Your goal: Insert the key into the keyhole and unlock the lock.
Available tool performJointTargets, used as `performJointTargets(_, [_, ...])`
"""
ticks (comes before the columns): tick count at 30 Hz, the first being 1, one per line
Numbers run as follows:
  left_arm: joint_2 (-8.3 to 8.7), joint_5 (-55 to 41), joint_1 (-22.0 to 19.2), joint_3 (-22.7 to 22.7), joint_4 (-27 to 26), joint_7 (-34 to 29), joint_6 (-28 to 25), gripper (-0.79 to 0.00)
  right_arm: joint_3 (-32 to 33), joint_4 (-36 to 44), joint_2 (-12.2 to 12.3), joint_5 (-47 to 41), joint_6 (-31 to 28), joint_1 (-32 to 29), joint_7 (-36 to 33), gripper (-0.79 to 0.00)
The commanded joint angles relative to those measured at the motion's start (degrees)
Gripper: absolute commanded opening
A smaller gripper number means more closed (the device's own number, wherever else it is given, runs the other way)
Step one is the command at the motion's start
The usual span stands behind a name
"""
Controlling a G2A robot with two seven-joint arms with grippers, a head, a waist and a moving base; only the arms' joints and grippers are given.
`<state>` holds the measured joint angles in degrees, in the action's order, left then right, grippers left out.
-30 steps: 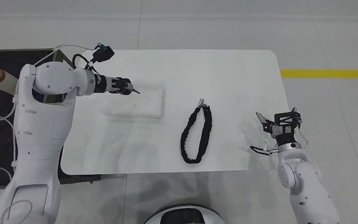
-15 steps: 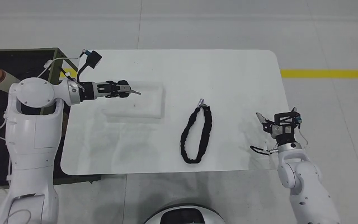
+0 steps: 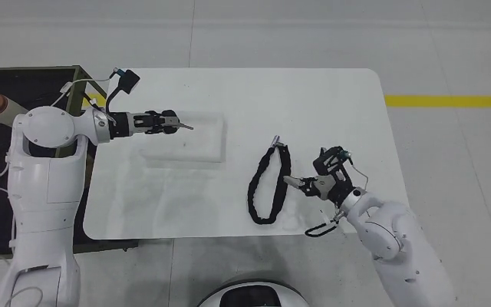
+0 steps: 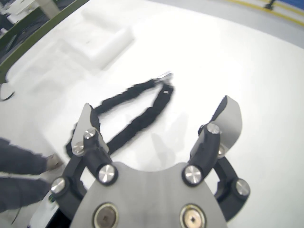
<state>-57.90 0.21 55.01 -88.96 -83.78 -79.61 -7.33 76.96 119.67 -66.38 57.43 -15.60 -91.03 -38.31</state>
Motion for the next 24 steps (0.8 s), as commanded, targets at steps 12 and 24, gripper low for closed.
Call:
performJointTargets(12, [0.0,0.0,0.0,0.0,0.0,0.0,0.0,-0.785,-12.08,-0.34,-2.36,-2.16,20.66,13.41,-23.67,0.0])
performJointTargets(24, [0.0,0.0,0.0,0.0,0.0,0.0,0.0,-0.785,-11.68,2.49,-2.57,-8.04,20.14,11.26,-26.32,0.0])
